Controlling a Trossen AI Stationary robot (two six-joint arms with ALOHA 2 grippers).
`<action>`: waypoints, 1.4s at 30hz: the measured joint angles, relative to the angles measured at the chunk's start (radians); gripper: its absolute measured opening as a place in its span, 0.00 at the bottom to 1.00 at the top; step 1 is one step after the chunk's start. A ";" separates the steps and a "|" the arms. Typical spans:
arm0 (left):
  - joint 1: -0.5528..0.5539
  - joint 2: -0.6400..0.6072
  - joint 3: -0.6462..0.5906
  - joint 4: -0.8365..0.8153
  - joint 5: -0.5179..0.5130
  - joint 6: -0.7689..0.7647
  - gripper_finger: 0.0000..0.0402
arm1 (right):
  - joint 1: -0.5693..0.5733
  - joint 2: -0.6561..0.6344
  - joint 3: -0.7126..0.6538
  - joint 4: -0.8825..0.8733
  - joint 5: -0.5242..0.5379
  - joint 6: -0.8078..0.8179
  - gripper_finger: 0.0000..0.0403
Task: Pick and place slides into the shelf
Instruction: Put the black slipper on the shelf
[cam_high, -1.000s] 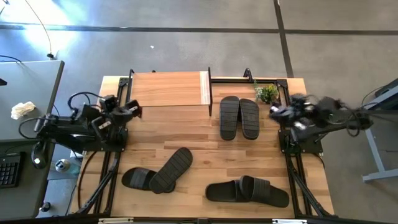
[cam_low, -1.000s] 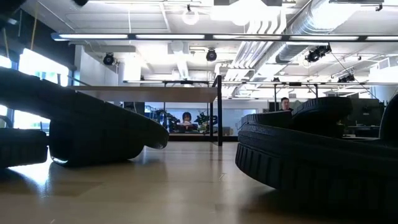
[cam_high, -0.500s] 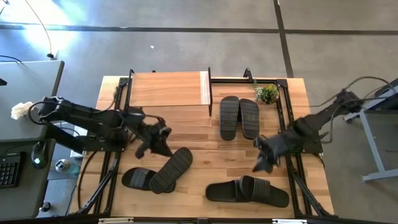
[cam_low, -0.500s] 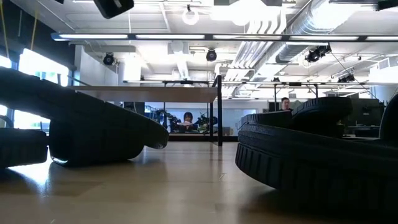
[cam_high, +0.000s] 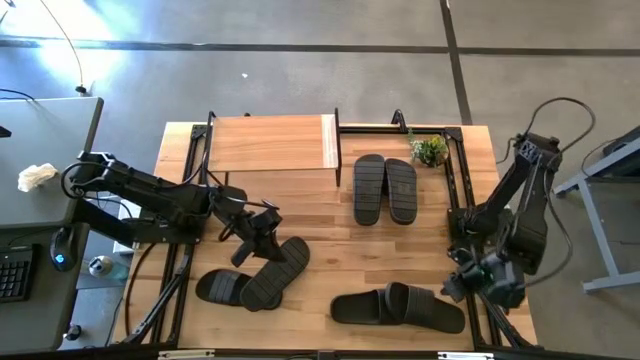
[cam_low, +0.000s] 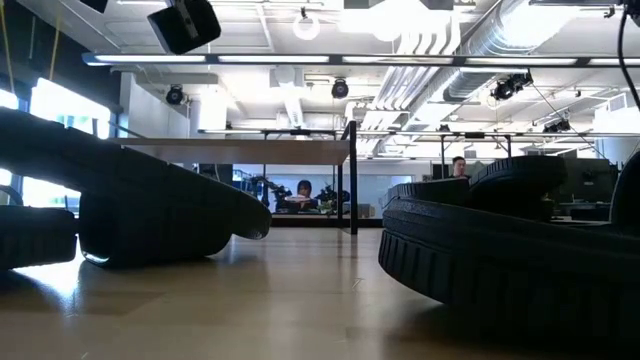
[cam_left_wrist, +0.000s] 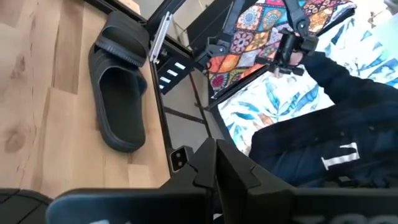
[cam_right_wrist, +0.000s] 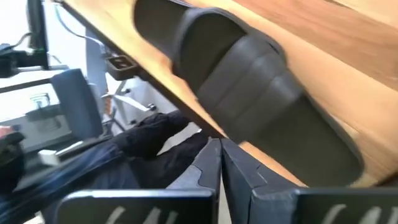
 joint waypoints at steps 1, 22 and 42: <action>0.000 0.002 0.000 -0.001 -0.004 0.000 0.00 | 0.018 0.011 0.000 -0.011 0.012 0.019 0.03; 0.000 0.003 0.000 -0.002 -0.013 -0.010 0.00 | 0.064 0.338 0.000 0.150 0.034 0.099 0.45; 0.000 0.002 0.000 -0.002 -0.039 -0.019 0.00 | 0.038 0.398 -0.154 0.465 0.146 0.092 0.45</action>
